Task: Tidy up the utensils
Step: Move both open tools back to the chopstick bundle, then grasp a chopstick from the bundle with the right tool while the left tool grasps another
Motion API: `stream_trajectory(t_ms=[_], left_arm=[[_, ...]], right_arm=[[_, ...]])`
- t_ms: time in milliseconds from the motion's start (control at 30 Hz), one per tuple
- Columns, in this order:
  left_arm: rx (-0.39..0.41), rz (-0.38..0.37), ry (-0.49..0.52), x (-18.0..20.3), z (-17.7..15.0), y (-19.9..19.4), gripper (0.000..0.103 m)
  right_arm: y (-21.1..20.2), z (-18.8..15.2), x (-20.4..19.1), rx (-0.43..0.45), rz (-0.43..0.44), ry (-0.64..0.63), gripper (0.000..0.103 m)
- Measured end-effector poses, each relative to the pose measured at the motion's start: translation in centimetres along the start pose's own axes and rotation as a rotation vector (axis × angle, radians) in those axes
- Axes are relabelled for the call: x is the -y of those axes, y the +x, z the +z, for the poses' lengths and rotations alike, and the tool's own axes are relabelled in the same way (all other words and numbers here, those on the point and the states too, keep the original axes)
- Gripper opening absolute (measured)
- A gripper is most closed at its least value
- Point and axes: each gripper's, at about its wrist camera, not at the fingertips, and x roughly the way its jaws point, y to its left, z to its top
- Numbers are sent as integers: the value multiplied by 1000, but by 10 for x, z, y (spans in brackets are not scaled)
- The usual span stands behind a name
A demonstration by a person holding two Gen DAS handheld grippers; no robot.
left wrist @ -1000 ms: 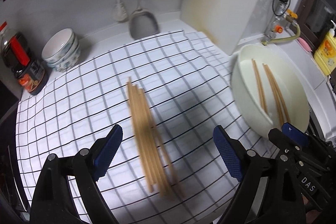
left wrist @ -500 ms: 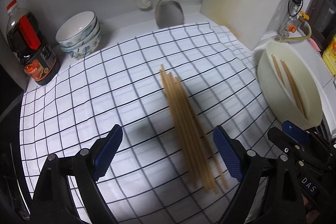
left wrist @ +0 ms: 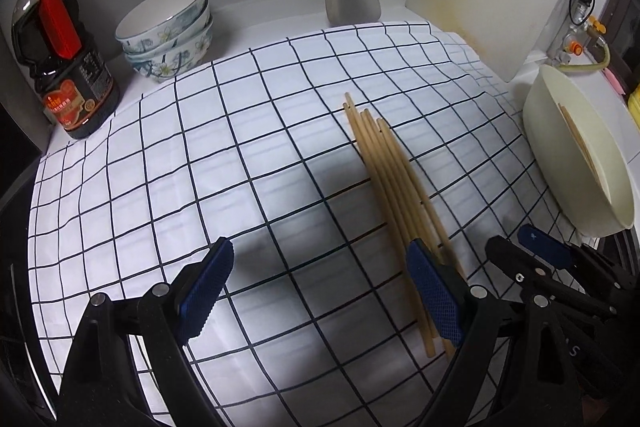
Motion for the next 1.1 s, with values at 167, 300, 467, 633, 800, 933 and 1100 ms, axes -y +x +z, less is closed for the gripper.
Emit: stream_trajectory(t_ms=[167, 300, 467, 633, 800, 933, 1100], left_arm=[[1, 4, -18, -5, -2, 4, 86], [-3, 6, -37, -8, -4, 7, 86], [-8, 14, -59, -11, -7, 10, 86], [-11, 21, -71, -12, -9, 11, 86], [-10, 18, -69, -5, -10, 13, 86], [-7, 8, -61, 3, -9, 16, 86], [-8, 9, -47, 14, -6, 24, 86]], right_arm=[[15, 3, -11, -13, -3, -58, 47], [25, 1, -15, -34, -15, -93, 47], [34, 0, -16, -48, -50, -139, 47], [38, -3, -20, -35, -83, -209, 47], [38, -4, -24, -11, -89, -262, 22], [37, -1, -15, -10, -84, -241, 7], [32, -2, 2, -3, -99, -190, 6]])
